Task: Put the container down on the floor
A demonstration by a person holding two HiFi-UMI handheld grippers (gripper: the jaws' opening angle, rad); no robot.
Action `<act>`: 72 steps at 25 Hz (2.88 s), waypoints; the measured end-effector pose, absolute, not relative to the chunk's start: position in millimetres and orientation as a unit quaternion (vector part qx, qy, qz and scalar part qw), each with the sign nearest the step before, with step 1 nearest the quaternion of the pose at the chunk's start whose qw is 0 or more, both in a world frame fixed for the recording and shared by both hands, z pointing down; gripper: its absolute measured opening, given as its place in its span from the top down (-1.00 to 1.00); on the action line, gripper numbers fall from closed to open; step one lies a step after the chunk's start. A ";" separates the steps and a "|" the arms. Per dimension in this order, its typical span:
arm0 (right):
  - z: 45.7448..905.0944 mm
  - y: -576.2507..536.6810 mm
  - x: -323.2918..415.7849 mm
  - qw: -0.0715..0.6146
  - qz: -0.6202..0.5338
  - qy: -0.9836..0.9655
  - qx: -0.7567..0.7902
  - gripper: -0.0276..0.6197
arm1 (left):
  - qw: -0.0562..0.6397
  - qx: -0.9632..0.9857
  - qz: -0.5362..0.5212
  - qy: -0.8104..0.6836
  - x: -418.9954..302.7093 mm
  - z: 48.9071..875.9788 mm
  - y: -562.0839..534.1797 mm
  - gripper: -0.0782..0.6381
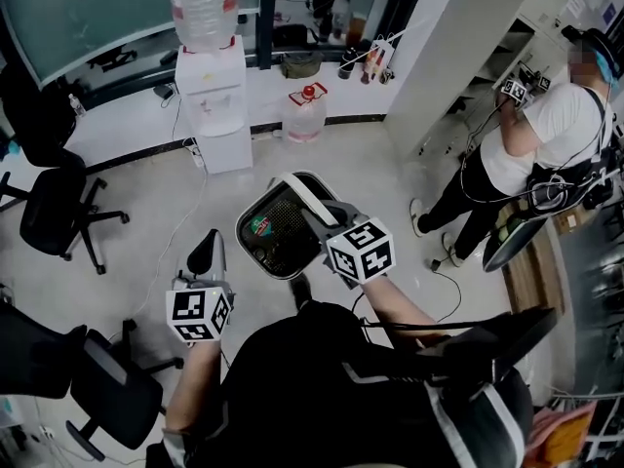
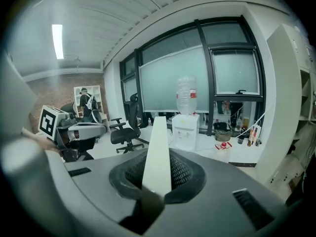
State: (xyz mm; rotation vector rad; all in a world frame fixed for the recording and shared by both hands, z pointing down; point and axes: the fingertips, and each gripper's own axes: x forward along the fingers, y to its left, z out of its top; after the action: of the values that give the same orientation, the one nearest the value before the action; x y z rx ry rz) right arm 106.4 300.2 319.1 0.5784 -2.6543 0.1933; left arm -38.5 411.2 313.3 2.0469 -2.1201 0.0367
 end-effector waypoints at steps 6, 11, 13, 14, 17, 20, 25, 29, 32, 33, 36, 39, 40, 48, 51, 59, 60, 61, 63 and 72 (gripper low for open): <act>312.7 249.5 92.2 0.204 0.064 -0.958 0.193 0.77 | 0.097 0.681 0.024 -0.725 -53.1 308.2 362.6 0.75; 311.1 210.5 88.1 0.203 0.065 -0.959 0.184 0.77 | 0.103 0.671 0.030 -0.733 -58.5 304.9 326.4 0.75; 311.0 195.2 88.3 0.204 0.066 -0.960 0.181 0.77 | 0.105 0.669 0.035 -0.735 -57.7 303.9 313.0 0.75; 311.0 187.1 88.4 0.204 0.067 -0.960 0.180 0.77 | 0.106 0.668 0.037 -0.736 -57.3 303.6 305.9 0.75; 313.2 163.2 89.5 0.203 0.072 -0.961 0.175 0.77 | 0.109 0.663 0.043 -0.740 -55.7 304.9 284.1 0.75; 315.8 144.6 90.7 0.203 0.074 -0.962 0.168 0.77 | 0.112 0.658 0.048 -0.743 -52.1 306.2 265.5 0.75; 319.2 117.2 92.1 0.206 0.071 -0.964 0.152 0.77 | 0.115 0.650 0.054 -0.750 -44.7 306.1 235.8 0.75; 324.4 95.1 96.1 0.207 0.076 -0.965 0.143 0.77 | 0.116 0.645 0.062 -0.753 -36.6 307.9 215.2 0.75; 329.8 84.5 97.7 0.208 0.076 -0.966 0.135 0.77 | 0.120 0.638 0.066 -0.758 -34.2 313.2 206.1 0.75; 330.9 80.6 98.4 0.208 0.075 -0.966 0.132 0.77 | 0.121 0.636 0.067 -0.759 -33.2 314.7 202.8 0.75; 332.3 68.1 99.1 0.207 0.073 -0.967 0.130 0.77 | 0.125 0.635 0.070 -0.759 -30.0 316.7 192.7 0.75; 333.2 59.6 98.6 0.204 0.074 -0.968 0.128 0.77 | 0.124 0.636 0.077 -0.758 -28.6 315.9 185.3 0.75; 333.7 56.7 98.2 0.203 0.074 -0.968 0.128 0.77 | 0.123 0.636 0.078 -0.758 -28.6 315.5 182.7 0.75; 339.5 37.3 79.8 0.206 0.077 -0.966 0.136 0.77 | 0.120 0.640 0.082 -0.755 -47.4 317.7 166.6 0.75; 341.4 30.6 72.9 0.206 0.078 -0.965 0.143 0.77 | 0.124 0.647 0.075 -0.749 -57.2 324.4 155.3 0.75; 340.8 9.2 40.3 0.219 0.073 -0.958 0.169 0.77 | 0.126 0.676 0.060 -0.724 -99.2 328.6 112.3 0.75; 341.6 5.5 35.2 0.220 0.073 -0.957 0.173 0.77 | 0.127 0.678 0.059 -0.722 -106.7 329.8 107.2 0.75; 342.8 1.8 29.9 0.220 0.073 -0.957 0.176 0.77 | 0.128 0.680 0.059 -0.720 -114.3 331.2 102.3 0.75; 345.3 -5.7 20.3 0.221 0.076 -0.955 0.182 0.77 | 0.128 0.682 0.061 -0.718 -129.0 333.9 93.2 0.75; 350.9 -36.0 -16.9 0.229 0.088 -0.942 0.227 0.77 | 0.145 0.709 0.053 -0.688 -179.4 345.5 58.9 0.75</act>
State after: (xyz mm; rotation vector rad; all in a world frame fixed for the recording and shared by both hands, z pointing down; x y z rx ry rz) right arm -16.9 -36.0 350.9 0.6260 -2.5945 0.2425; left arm -179.4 58.9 345.5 2.0434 -1.9827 0.1528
